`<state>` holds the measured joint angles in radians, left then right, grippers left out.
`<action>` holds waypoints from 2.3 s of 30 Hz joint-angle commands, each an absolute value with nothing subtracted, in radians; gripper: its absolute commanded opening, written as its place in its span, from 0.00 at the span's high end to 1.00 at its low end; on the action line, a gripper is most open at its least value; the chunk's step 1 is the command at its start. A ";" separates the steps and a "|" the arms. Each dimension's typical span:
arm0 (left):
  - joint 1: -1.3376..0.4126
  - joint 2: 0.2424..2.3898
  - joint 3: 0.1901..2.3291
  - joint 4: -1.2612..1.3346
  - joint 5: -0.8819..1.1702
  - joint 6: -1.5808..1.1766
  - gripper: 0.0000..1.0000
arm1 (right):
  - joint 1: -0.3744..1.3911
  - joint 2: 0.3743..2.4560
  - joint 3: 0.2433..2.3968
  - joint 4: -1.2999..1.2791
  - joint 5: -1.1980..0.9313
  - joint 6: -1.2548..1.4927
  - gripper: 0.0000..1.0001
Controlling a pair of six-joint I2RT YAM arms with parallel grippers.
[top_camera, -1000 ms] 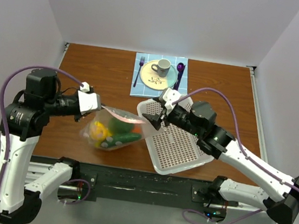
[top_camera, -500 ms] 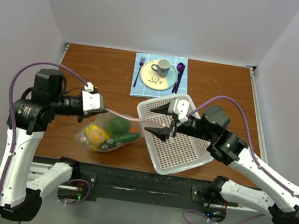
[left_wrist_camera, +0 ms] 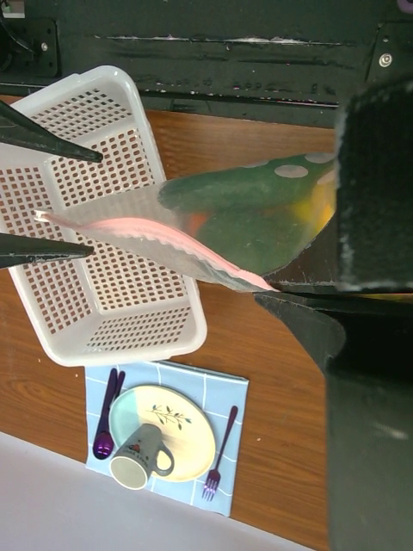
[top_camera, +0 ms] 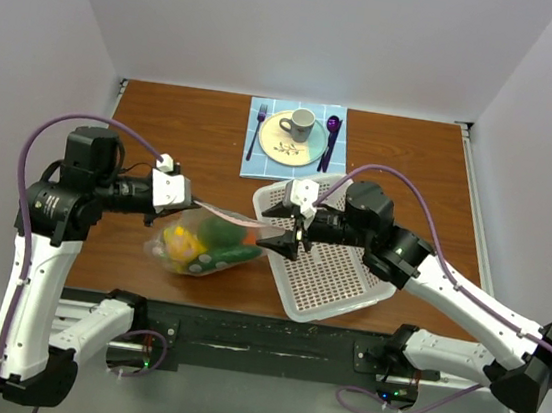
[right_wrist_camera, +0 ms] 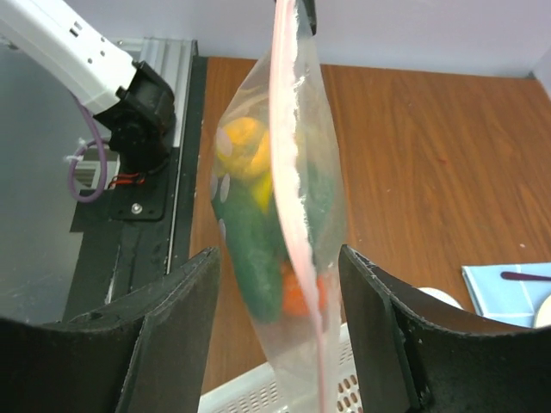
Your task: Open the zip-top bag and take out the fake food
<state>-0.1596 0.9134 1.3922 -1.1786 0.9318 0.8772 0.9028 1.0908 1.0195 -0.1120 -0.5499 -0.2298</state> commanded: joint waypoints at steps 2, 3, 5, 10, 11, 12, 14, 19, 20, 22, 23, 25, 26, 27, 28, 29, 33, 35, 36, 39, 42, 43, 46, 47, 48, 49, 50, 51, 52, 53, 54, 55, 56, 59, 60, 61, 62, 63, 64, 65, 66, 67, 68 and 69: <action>-0.164 0.914 1.388 -1.172 0.979 0.916 1.00 | 0.903 1.094 1.055 -0.147 -0.559 -0.261 0.42; -0.164 0.914 1.390 -1.172 0.983 0.916 1.00 | 0.904 1.097 1.052 -0.147 -0.549 -0.264 0.44; -0.164 0.914 1.393 -1.173 0.992 0.916 1.00 | 0.904 1.106 1.034 -0.141 -0.548 -0.273 0.48; -0.164 0.914 1.407 -1.192 1.003 0.917 1.00 | 0.903 1.158 0.997 -0.106 -0.492 -0.298 0.57; -0.164 0.916 1.411 -1.203 1.005 0.922 1.00 | 0.902 1.176 0.994 -0.097 -0.483 -0.301 0.60; -0.164 0.916 1.413 -1.212 1.008 0.933 1.00 | 0.902 1.184 0.993 -0.091 -0.477 -0.302 0.67; -0.164 0.922 1.416 -1.224 1.008 0.936 1.00 | 0.902 1.201 0.999 -0.084 -0.476 -0.310 0.78; -0.164 0.923 1.404 -1.230 0.994 0.934 0.61 | 0.903 1.209 1.046 -0.100 -0.494 -0.314 0.97; -0.164 0.922 1.401 -1.211 0.991 0.919 0.33 | 0.905 1.210 1.052 -0.101 -0.505 -0.313 0.98; -0.164 0.923 1.420 -1.148 0.983 0.806 0.00 | 0.904 1.212 1.081 -0.106 -0.514 -0.307 0.98; -0.164 0.930 1.437 -1.135 0.988 0.751 0.00 | 0.904 1.215 1.094 -0.118 -0.523 -0.305 0.98; -0.164 0.951 1.500 -1.143 1.044 0.744 0.00 | 0.904 1.230 1.132 -0.133 -0.531 -0.305 0.98; -0.164 0.956 1.517 -1.137 1.067 0.729 0.00 | 0.904 1.238 1.147 -0.152 -0.535 -0.308 0.98; -0.164 0.962 1.529 -1.126 1.090 0.709 0.00 | 0.904 1.244 1.163 -0.159 -0.543 -0.310 0.98; -0.164 0.962 1.540 -1.089 1.132 0.687 0.00 | 0.902 1.262 1.195 -0.169 -0.548 -0.311 0.98; -0.164 0.965 1.543 -1.066 1.150 0.636 0.00 | 0.903 1.272 1.213 -0.188 -0.552 -0.311 0.98; -0.166 0.992 1.574 -1.012 1.218 0.566 0.00 | 0.920 1.322 1.298 -0.235 -0.557 -0.314 0.98; -0.169 0.994 1.578 -1.022 1.216 0.568 0.00 | 0.930 1.359 1.341 -0.258 -0.545 -0.322 0.98; -0.172 0.988 1.574 -1.026 1.201 0.566 0.00 | 0.931 1.371 1.356 -0.264 -0.537 -0.325 0.98; -0.173 0.962 1.539 -1.035 1.146 0.551 0.00 | 0.939 1.437 1.423 -0.287 -0.491 -0.328 0.99; -0.173 0.917 1.464 -1.008 1.064 0.545 0.00 | 0.948 1.518 1.505 -0.314 -0.466 -0.316 0.99; -0.173 0.907 1.422 -0.976 1.036 0.538 0.00 | 0.956 1.538 1.549 -0.330 -0.431 -0.316 0.99; -0.173 0.897 1.399 -0.944 0.970 0.506 0.00 | 0.988 1.624 1.653 -0.382 -0.347 -0.327 1.00; -0.173 0.911 1.402 -0.939 0.953 0.490 0.00 | 0.992 1.649 1.686 -0.399 -0.313 -0.325 1.00; -0.175 0.919 1.408 -0.948 0.916 0.500 0.00 | 0.992 1.685 1.742 -0.417 -0.308 -0.321 1.00; -0.175 0.925 1.408 -0.968 0.888 0.520 0.00 | 0.994 1.703 1.765 -0.442 -0.304 -0.318 1.00; -0.175 0.931 1.398 -0.966 0.856 0.541 0.02 | 0.996 1.712 1.784 -0.449 -0.296 -0.314 1.00; -0.175 0.931 1.385 -0.971 0.809 0.563 0.03 | 1.000 1.724 1.810 -0.457 -0.296 -0.314 1.00; -0.175 0.928 1.352 -0.969 0.783 0.583 0.06 | 1.002 1.726 1.818 -0.469 -0.298 -0.318 1.00; -0.175 0.919 1.332 -0.963 0.758 0.607 0.10 | 1.003 1.727 1.822 -0.474 -0.295 -0.322 1.00; -0.175 0.913 1.294 -0.950 0.711 0.624 0.12 | 1.005 1.721 1.819 -0.476 -0.291 -0.330 1.00; -0.175 0.905 1.275 -0.939 0.684 0.650 0.17 | 1.005 1.715 1.815 -0.472 -0.285 -0.333 1.00; -0.175 0.890 1.258 -0.927 0.661 0.655 0.19 | 1.005 1.704 1.807 -0.472 -0.281 -0.336 1.00; -0.175 0.862 1.209 -0.887 0.594 0.676 0.21 | 1.003 1.664 1.775 -0.476 -0.271 -0.348 1.00; -0.175 0.856 1.195 -0.870 0.591 0.680 0.22 | 1.005 1.654 1.755 -0.474 -0.278 -0.354 1.00; -0.175 0.850 1.190 -0.864 0.597 0.684 0.25 | 1.005 1.632 1.746 -0.471 -0.288 -0.353 1.00; -0.175 0.850 1.189 -0.855 0.609 0.684 0.28 | 1.005 1.625 1.740 -0.471 -0.304 -0.348 1.00; -0.175 0.853 1.190 -0.839 0.642 0.680 0.31 | 1.005 1.620 1.727 -0.468 -0.333 -0.338 0.99; -0.175 0.860 1.196 -0.833 0.661 0.669 0.40 | 1.005 1.615 1.723 -0.460 -0.350 -0.333 0.98; -0.175 0.880 1.203 -0.830 0.682 0.661 0.47 | 1.006 1.614 1.718 -0.456 -0.356 -0.327 0.97; -0.175 0.894 1.221 -0.821 0.722 0.652 0.54 | 1.006 1.612 1.707 -0.448 -0.360 -0.310 0.94; -0.175 0.908 1.230 -0.821 0.747 0.635 0.70 | 1.006 1.611 1.700 -0.427 -0.364 -0.304 0.91; -0.175 0.934 1.239 -0.818 0.767 0.626 0.76 | 1.008 1.600 1.689 -0.411 -0.362 -0.296 0.86; -0.175 0.945 1.252 -0.815 0.814 0.620 0.81 | 1.008 1.592 1.663 -0.372 -0.361 -0.278 0.77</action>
<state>-0.1719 0.8890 1.1992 -0.8860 0.6895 0.6395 1.0016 1.6501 1.7000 -0.4957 -0.3115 -0.3229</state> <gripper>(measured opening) 0.283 0.118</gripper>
